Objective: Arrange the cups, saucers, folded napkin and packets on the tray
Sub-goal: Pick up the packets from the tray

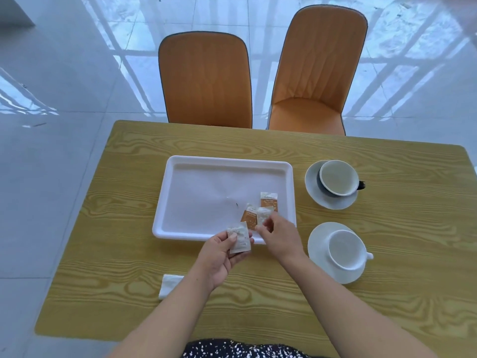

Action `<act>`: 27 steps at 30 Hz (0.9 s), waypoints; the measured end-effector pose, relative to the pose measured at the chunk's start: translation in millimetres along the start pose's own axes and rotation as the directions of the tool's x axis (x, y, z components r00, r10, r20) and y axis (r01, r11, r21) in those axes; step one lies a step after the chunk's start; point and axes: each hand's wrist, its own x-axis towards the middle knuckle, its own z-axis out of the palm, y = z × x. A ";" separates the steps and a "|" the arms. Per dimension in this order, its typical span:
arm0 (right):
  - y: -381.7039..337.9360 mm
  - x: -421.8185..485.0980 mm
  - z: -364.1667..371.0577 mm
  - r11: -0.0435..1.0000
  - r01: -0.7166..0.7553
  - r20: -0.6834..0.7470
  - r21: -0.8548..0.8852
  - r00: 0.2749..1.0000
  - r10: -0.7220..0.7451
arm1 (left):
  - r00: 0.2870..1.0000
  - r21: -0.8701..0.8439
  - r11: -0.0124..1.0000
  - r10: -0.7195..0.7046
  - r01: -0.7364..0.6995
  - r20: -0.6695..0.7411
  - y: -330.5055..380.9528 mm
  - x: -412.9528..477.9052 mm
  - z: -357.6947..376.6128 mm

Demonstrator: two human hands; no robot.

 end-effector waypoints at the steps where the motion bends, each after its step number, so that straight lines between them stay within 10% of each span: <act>1: 1.0 5.7 -2.0 1.000 -0.021 -0.022 0.001 1.000 0.021 | 1.000 0.005 1.000 0.007 -0.007 -0.003 2.0 -0.9 -1.7; 15: -1.1 28.3 13.0 0.965 -0.244 -0.056 -0.099 0.969 0.239 | 0.998 0.023 0.999 0.035 -0.034 -0.056 2.3 -11.9 -12.4; 27: 4.2 -15.4 -23.5 0.793 -0.173 0.170 0.585 0.981 0.089 | 0.996 0.033 0.998 0.054 -0.051 -0.071 4.5 -9.7 11.4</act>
